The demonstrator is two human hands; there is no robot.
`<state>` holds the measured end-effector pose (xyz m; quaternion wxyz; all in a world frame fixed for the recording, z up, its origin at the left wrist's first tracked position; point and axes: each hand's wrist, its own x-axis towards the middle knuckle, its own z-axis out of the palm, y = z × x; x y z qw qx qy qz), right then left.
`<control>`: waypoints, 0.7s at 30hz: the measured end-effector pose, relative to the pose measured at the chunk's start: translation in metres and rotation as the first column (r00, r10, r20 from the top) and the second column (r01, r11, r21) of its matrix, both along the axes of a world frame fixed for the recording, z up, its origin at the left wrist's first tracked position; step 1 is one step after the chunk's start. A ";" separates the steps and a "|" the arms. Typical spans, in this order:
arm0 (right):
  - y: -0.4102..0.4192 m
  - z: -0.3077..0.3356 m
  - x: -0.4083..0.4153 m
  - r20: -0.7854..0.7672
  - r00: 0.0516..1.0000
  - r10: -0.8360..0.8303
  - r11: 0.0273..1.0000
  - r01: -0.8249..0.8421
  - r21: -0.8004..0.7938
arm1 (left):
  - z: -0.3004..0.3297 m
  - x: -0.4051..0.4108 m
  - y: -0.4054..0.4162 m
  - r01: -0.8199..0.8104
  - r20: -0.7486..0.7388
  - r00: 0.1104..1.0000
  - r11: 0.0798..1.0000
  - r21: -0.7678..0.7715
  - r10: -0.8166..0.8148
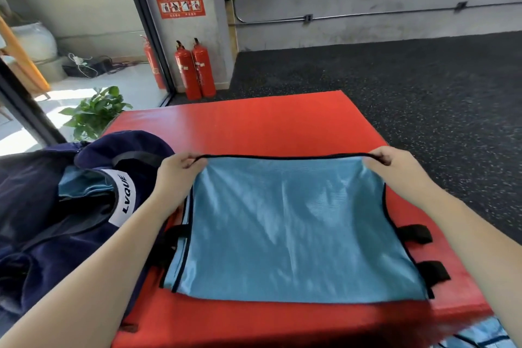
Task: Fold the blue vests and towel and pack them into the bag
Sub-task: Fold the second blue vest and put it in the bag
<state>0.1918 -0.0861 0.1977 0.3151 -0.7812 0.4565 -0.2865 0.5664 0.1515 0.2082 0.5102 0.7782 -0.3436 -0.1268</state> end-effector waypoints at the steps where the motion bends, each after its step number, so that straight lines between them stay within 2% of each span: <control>1: -0.001 -0.005 0.004 0.004 1.000 -0.008 1.000 0.008 0.003 | -0.004 0.001 -0.005 -0.006 -0.017 1.000 1.000 0.008 0.006; 3: -0.002 -0.016 0.009 -0.047 0.999 -0.020 0.999 0.022 0.036 | -0.013 0.000 -0.014 0.011 -0.008 1.000 0.992 0.124 -0.010; 5: -0.004 -0.025 0.009 -0.160 0.987 -0.019 0.996 0.032 0.080 | -0.021 -0.002 -0.018 0.027 0.052 0.998 0.955 0.297 -0.045; 7: -0.008 -0.028 0.007 -0.212 0.977 -0.011 0.997 0.028 0.078 | -0.025 -0.002 -0.018 0.018 0.112 0.992 0.927 0.374 -0.064; 12: -0.012 -0.023 0.002 -0.177 0.984 0.014 0.999 -0.005 0.047 | -0.021 0.007 -0.014 -0.050 0.152 0.988 0.952 0.302 0.004; 18: -0.028 -0.019 0.006 0.018 0.995 -0.101 0.994 0.100 0.038 | -0.009 0.011 -0.033 -0.086 0.061 0.995 0.992 0.096 0.080; 21: -0.026 -0.027 0.016 -0.059 0.992 -0.113 0.992 0.116 0.052 | -0.025 0.008 -0.041 -0.074 0.055 0.996 0.983 0.168 0.066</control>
